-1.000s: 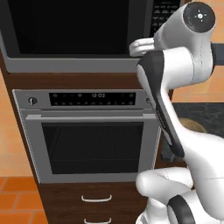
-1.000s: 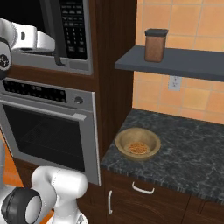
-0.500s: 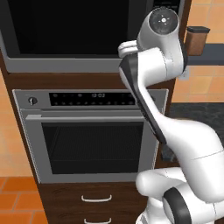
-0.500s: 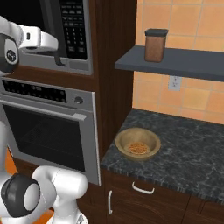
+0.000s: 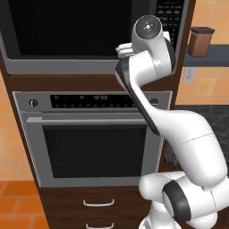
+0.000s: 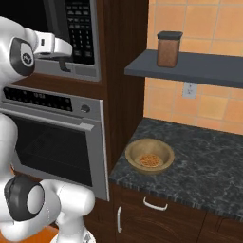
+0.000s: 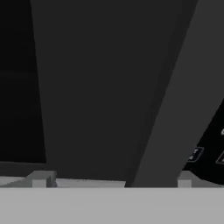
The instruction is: Open the microwave, place the bowl with waffle inside the microwave, then close the microwave door and turn it on.
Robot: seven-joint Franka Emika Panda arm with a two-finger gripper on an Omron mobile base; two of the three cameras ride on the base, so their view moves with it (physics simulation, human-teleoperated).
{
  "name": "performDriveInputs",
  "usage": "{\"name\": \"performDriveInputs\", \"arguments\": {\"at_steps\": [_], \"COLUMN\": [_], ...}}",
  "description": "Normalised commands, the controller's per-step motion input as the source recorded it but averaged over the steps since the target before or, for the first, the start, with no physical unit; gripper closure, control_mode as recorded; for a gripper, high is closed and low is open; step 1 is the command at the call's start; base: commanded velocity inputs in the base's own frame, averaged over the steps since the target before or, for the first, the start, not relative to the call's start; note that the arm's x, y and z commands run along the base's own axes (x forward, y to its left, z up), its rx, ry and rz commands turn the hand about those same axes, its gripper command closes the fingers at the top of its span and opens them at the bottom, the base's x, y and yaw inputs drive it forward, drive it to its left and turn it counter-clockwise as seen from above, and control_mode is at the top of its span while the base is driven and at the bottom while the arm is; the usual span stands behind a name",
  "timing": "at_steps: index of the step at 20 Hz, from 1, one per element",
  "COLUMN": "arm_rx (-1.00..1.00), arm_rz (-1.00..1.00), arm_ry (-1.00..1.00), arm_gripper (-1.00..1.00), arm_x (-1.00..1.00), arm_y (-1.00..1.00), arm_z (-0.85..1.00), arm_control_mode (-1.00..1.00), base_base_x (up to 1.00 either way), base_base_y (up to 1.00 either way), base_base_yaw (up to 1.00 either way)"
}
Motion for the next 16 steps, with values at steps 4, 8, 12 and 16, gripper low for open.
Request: {"name": "performDriveInputs", "arguments": {"at_steps": [4,8,12,16], "arm_rx": [0.0,0.0,0.0,0.0], "arm_rz": [-0.09,-0.04,0.0,0.0], "arm_ry": [0.0,0.0,-0.01,0.0], "arm_gripper": [-1.0,-1.0,-1.0,1.0], "arm_x": [0.54,0.58,0.7,0.99], "arm_y": [-0.02,-0.07,-0.28,-0.37], "arm_z": [-0.13,-0.26,-0.39,-0.53], "arm_control_mode": [-1.0,-1.0,-1.0,-1.0], "base_base_x": [0.0,0.0,0.0,0.0], "base_base_y": [0.0,0.0,0.0,0.0], "base_base_yaw": [0.0,0.0,0.0,0.0]}}
